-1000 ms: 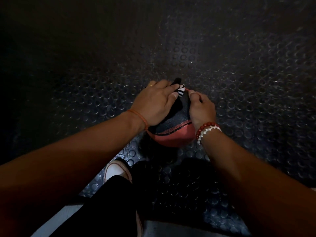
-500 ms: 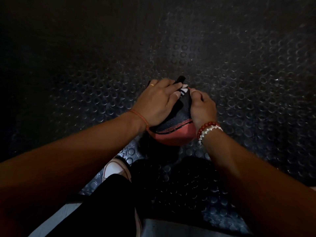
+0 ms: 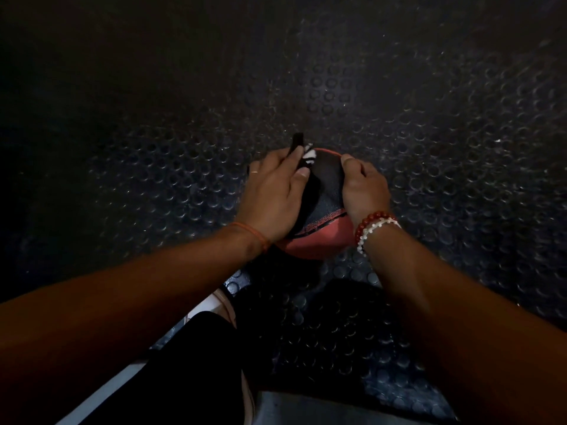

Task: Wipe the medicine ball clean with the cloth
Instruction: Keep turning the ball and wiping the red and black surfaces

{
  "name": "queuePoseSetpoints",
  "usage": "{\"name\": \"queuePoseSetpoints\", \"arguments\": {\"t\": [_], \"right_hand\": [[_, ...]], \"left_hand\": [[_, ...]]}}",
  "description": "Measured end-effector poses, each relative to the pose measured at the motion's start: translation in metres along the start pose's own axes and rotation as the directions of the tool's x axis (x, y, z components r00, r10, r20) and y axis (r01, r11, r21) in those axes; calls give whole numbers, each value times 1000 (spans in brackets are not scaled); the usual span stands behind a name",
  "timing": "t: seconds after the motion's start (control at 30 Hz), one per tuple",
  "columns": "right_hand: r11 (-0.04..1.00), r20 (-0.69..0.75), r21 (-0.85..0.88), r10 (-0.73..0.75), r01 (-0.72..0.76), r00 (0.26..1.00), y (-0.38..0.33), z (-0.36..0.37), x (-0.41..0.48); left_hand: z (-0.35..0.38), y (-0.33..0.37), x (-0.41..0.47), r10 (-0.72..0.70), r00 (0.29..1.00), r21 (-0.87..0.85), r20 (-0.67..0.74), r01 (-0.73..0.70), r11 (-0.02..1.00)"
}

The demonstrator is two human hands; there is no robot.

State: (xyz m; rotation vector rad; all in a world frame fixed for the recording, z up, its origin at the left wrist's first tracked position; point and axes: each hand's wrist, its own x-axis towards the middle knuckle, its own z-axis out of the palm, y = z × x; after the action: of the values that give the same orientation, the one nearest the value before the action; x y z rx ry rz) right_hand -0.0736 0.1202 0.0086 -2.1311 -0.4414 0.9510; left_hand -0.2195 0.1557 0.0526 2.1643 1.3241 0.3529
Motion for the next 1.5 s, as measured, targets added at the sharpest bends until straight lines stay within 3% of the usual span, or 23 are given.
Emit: {"name": "queuePoseSetpoints", "arguments": {"t": [0.1,0.17,0.27,0.4,0.5,0.57,0.63,0.77,0.83,0.93,1.0,1.1,1.17,1.23,1.37,1.5], "right_hand": [[1000,3,19,-4,4,1000,1,0,1],[1000,-3,13,-7,7,1000,3,1,-2],[1000,-19,3,-10,10,1000,2,2,-4],[1000,-1,16,6,-6,1000,-1,1,-4],[1000,-4,6,8,-8,1000,-1,-2,-2],[1000,-3,1,4,-4,1000,-1,-2,-2],[1000,-5,10,-6,6,1000,-1,-2,-3],[1000,-10,10,-5,5,1000,2,-2,-6],[1000,-20,21,-3,3,1000,3,-3,-8],[1000,-34,30,10,-9,999,0,-1,-8],[999,-36,35,19,-17,999,-1,0,-9],[998,-42,52,36,-34,998,0,-2,-10],[998,-31,47,36,-35,999,0,-3,-9],[999,-25,46,23,-22,999,-1,-3,-7],[999,-16,49,9,-8,1000,0,-3,-8],[998,-34,62,2,0,999,4,-2,-10]], "left_hand": [[-1,6,5,199,980,126,29,-201,971],[0,3,18,222,971,137,84,-232,963],[2,-9,43,18,990,33,139,-23,999],[5,-24,53,-318,931,-119,181,341,932],[11,-27,25,-391,915,-208,103,404,891],[14,-22,2,-310,951,-248,-3,299,921],[13,-14,-11,-151,986,-172,-73,136,976],[5,-6,2,231,973,67,-27,-229,971],[1,-9,16,265,963,70,43,-267,961],[3,-10,31,113,992,-47,58,-110,993],[4,-12,38,-113,992,-183,64,123,975],[9,-25,33,-420,897,-416,140,438,797],[11,-23,17,-516,848,-516,122,498,697],[16,-13,-5,-563,824,-546,70,504,669],[22,4,-41,-432,901,-442,-39,372,816],[15,-12,-23,-22,996,-187,-82,6,982]]}}
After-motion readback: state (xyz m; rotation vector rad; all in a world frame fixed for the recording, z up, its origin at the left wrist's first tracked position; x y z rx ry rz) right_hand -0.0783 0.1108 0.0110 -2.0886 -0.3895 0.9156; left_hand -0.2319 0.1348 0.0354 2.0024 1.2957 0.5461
